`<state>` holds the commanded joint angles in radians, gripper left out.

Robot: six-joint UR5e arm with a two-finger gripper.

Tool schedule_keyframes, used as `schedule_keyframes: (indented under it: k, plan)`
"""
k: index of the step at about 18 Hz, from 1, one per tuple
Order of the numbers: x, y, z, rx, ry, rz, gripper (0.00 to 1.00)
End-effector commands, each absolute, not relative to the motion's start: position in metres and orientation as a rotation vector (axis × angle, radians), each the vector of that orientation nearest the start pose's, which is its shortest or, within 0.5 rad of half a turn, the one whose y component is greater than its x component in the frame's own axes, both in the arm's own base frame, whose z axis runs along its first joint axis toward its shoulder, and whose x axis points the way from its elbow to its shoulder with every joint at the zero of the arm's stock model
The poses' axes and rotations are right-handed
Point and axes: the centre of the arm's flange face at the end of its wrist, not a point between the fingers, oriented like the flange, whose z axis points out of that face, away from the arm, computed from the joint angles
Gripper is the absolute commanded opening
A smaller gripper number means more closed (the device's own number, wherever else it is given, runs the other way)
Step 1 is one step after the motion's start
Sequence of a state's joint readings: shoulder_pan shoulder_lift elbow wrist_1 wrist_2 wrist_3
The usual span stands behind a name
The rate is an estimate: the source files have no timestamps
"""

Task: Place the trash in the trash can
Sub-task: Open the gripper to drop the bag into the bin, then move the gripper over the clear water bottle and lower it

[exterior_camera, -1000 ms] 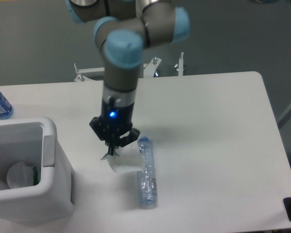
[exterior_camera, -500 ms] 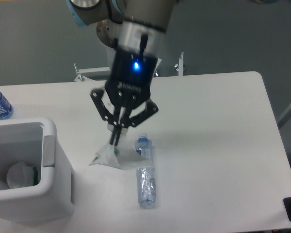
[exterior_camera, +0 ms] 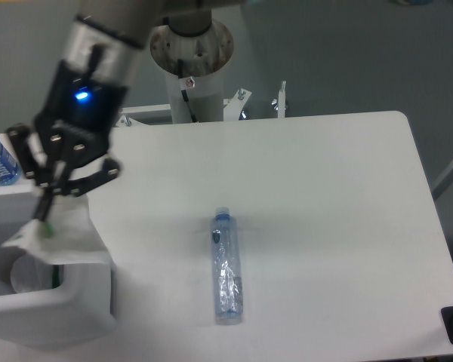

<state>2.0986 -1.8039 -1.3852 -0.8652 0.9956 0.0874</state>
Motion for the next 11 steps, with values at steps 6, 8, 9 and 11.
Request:
schedule_keyframes:
  k: [6,8,9,11]
  plan:
    - [-0.149,0.637,0.544,-2.313,-0.187,-0.378,0.96]
    - [-0.149,0.637,0.547,-2.310,-0.196,-0.380,1.00]
    - [-0.152,0.636,0.548,-2.308,-0.204,-0.377,1.00]
    - [-0.172,0.630,0.546,-2.308,-0.249,-0.364,1.00]
